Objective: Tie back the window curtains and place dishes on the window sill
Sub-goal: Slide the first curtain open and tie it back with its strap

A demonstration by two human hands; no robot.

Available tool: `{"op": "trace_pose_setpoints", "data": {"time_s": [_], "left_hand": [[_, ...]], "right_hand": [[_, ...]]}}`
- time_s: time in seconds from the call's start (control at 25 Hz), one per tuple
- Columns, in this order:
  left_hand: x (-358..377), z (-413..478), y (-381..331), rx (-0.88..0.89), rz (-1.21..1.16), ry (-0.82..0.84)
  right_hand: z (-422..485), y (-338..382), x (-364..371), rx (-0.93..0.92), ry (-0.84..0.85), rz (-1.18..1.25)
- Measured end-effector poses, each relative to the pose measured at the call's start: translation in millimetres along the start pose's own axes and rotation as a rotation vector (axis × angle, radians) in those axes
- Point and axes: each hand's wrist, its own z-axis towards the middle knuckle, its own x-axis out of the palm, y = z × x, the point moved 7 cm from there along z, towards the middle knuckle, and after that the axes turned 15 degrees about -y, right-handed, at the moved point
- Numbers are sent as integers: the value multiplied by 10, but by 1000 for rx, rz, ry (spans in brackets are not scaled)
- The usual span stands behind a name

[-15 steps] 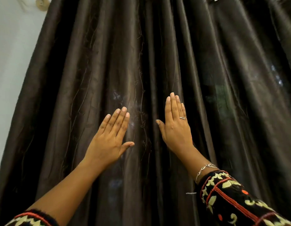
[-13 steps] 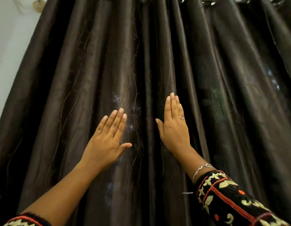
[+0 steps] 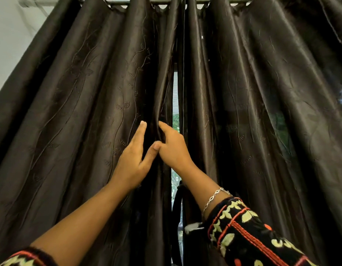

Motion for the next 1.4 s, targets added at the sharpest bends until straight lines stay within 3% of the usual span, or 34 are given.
{"op": "trace_pose_setpoints", "data": {"time_s": [0.12,0.24,0.44,0.56,0.64,0.72,0.76,0.88,1.0,1.08,1.2,1.32,1.4], "left_hand": [[78,19,54,-138,-171,-35],[-10,109,214,-184,-197,-190],[44,136,485,-290,-334,-189],[89,166,592,-266,-411,-121],[105,158,651,-266,-454,-104],[106,127,699,-243,-452,-123],[112,112,739,-225,-405,-137],[207,130,872,-208,-140,-113],[352,298,875,-47,207,-137],[534,429,833,25,419,-143],[905,548,617,180,650,-145],[1287,625,393,177,689,-150],[1610,689,219,221,743,-153]], "right_hand": [[53,-23,106,37,140,247],[128,-98,144,32,211,293],[677,-384,-109,66,-142,100],[1046,-511,2,176,-98,46],[1238,-566,52,266,-86,153],[1408,-596,17,275,-177,271],[1471,-565,-66,185,-269,196],[1498,-471,-288,-246,-407,-513],[1574,-883,-704,-334,-330,-1013],[1658,-1206,-1223,-295,-350,-1181],[1811,-1669,-2122,-107,-421,-1102],[1939,-2149,-3135,176,-514,-688],[2000,-2385,-3788,193,-542,-780]]}}
